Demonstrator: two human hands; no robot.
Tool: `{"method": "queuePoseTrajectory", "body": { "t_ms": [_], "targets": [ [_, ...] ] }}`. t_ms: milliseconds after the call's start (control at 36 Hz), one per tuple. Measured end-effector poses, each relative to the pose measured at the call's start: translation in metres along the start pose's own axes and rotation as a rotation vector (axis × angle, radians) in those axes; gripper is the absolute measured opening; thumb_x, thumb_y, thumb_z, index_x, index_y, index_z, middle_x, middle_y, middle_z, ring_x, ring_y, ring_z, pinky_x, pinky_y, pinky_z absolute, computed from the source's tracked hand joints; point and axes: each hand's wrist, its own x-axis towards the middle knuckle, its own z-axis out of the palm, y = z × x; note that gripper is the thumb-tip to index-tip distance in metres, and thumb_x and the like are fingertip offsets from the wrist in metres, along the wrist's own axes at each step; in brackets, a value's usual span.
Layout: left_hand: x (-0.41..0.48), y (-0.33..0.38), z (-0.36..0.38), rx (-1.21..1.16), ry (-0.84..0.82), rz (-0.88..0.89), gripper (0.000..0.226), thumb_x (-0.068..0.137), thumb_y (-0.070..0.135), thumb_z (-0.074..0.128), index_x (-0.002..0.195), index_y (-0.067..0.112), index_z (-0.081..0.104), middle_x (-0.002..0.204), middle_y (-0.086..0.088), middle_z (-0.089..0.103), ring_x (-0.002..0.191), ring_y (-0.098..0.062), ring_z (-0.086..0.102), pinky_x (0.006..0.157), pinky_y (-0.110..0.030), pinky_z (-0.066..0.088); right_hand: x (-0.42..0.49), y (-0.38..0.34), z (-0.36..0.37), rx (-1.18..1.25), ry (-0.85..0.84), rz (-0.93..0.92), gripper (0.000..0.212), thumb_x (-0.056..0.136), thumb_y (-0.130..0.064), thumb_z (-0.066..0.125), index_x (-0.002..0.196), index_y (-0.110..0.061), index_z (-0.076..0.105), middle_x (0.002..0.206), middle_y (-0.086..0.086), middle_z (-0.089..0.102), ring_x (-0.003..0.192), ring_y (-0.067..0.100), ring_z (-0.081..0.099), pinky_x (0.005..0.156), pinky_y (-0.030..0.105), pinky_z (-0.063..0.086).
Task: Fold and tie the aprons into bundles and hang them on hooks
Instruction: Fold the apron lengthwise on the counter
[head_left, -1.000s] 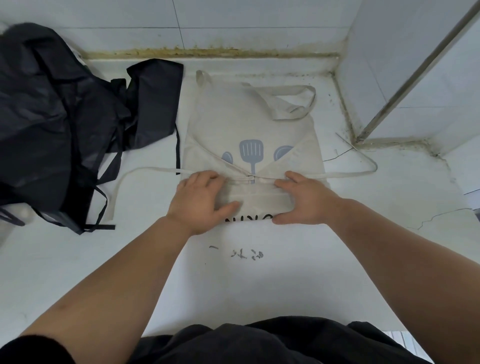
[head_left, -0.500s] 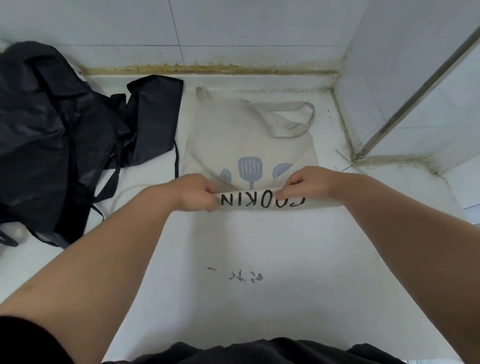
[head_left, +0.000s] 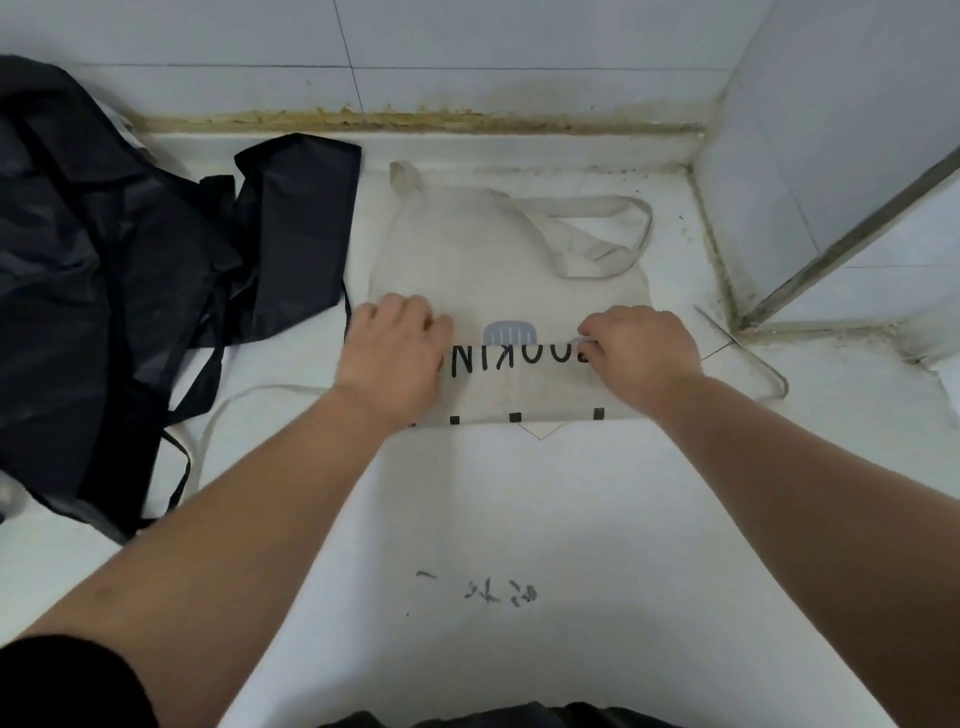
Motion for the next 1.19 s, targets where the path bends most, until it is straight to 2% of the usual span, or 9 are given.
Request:
{"method": "queuePoseTrajectory", "body": {
  "t_ms": [83, 111, 167, 222, 333, 500, 694, 861, 1195],
  "targets": [
    [-0.006, 0.033, 0.014, -0.284, 0.169, 0.187, 0.047, 0.069, 0.016, 0.068, 0.115, 0.011, 0.065, 0.111, -0.012, 0.062, 0.099, -0.034, 0.06, 0.085, -0.04, 0.047, -0.01, -0.019, 0.018, 0.143, 0.127, -0.085, 0.024, 0.089, -0.02, 0.053, 0.102, -0.006, 0.068, 0.096, 0.017, 0.067, 0.085, 0.037, 0.063, 0.08, 0.043, 0.049],
    [-0.008, 0.042, 0.016, -0.415, 0.123, 0.22, 0.046, 0.082, 0.026, 0.058, 0.126, 0.013, 0.059, 0.127, -0.013, 0.057, 0.115, -0.035, 0.055, 0.095, -0.044, 0.042, -0.014, -0.027, 0.021, 0.177, 0.008, -0.108, 0.043, 0.093, -0.033, 0.036, 0.116, -0.007, 0.062, 0.114, 0.018, 0.062, 0.1, 0.037, 0.059, 0.094, 0.047, 0.043],
    [-0.015, 0.052, 0.023, -0.525, -0.104, 0.175, 0.058, 0.098, 0.046, 0.025, 0.151, 0.023, 0.026, 0.159, -0.003, 0.019, 0.146, -0.024, 0.016, 0.117, -0.046, 0.012, -0.024, -0.039, 0.027, 0.12, -0.183, -0.128, 0.077, 0.086, -0.053, 0.0, 0.146, -0.017, 0.032, 0.151, 0.01, 0.03, 0.134, 0.031, 0.031, 0.115, 0.045, 0.011],
    [-0.021, 0.051, 0.035, -0.415, -0.157, 0.147, 0.069, 0.09, 0.062, 0.002, 0.152, 0.034, -0.003, 0.161, 0.007, -0.009, 0.148, -0.015, -0.009, 0.119, -0.041, -0.009, -0.031, -0.037, 0.032, 0.102, -0.255, -0.116, 0.086, 0.076, -0.06, -0.016, 0.152, -0.027, 0.005, 0.159, 0.001, 0.004, 0.144, 0.025, 0.006, 0.116, 0.037, -0.009],
    [-0.027, 0.041, 0.045, -0.401, -0.163, 0.06, 0.081, 0.074, 0.076, -0.007, 0.148, 0.043, -0.015, 0.158, 0.009, -0.021, 0.146, -0.014, -0.019, 0.117, -0.038, -0.014, -0.034, -0.025, 0.036, 0.097, -0.263, -0.071, 0.106, 0.062, -0.081, -0.023, 0.152, -0.029, -0.002, 0.16, 0.001, -0.005, 0.146, 0.021, -0.001, 0.116, 0.032, -0.014],
    [-0.031, 0.036, 0.037, -0.434, -0.24, -0.013, 0.088, 0.076, 0.084, 0.022, 0.148, 0.046, -0.012, 0.157, 0.012, -0.024, 0.145, -0.012, -0.022, 0.118, -0.042, -0.013, -0.04, -0.018, 0.031, 0.143, -0.297, -0.029, 0.106, 0.066, -0.088, 0.025, 0.151, -0.029, 0.0, 0.159, -0.003, -0.009, 0.146, 0.017, -0.004, 0.116, 0.031, -0.012],
    [-0.05, 0.035, 0.02, -0.487, -0.285, -0.024, 0.089, 0.079, 0.077, 0.045, 0.15, 0.043, 0.005, 0.159, 0.018, -0.009, 0.146, -0.005, -0.01, 0.119, -0.037, -0.004, -0.06, -0.013, 0.023, 0.119, -0.322, -0.047, 0.099, 0.074, -0.082, 0.025, 0.151, -0.024, 0.006, 0.159, -0.001, 0.001, 0.144, 0.021, 0.011, 0.119, 0.034, 0.003],
    [-0.082, 0.044, 0.019, -0.479, -0.28, -0.02, 0.081, 0.082, 0.071, 0.048, 0.15, 0.044, 0.012, 0.16, 0.017, -0.001, 0.147, -0.007, -0.003, 0.118, -0.036, 0.001, -0.093, -0.026, 0.016, 0.123, -0.357, -0.042, 0.09, 0.082, -0.073, 0.041, 0.15, -0.023, 0.013, 0.158, -0.001, 0.01, 0.141, 0.021, 0.023, 0.116, 0.034, 0.013],
    [-0.139, 0.055, 0.026, -0.522, -0.24, 0.024, 0.073, 0.081, 0.073, 0.044, 0.146, 0.046, 0.026, 0.159, 0.018, 0.01, 0.146, -0.008, 0.005, 0.116, -0.036, 0.006, -0.155, -0.052, 0.019, 0.105, -0.263, 0.004, 0.088, 0.075, -0.08, 0.037, 0.145, -0.028, 0.028, 0.154, -0.003, 0.024, 0.135, 0.021, 0.035, 0.108, 0.035, 0.022]
  ]
}}
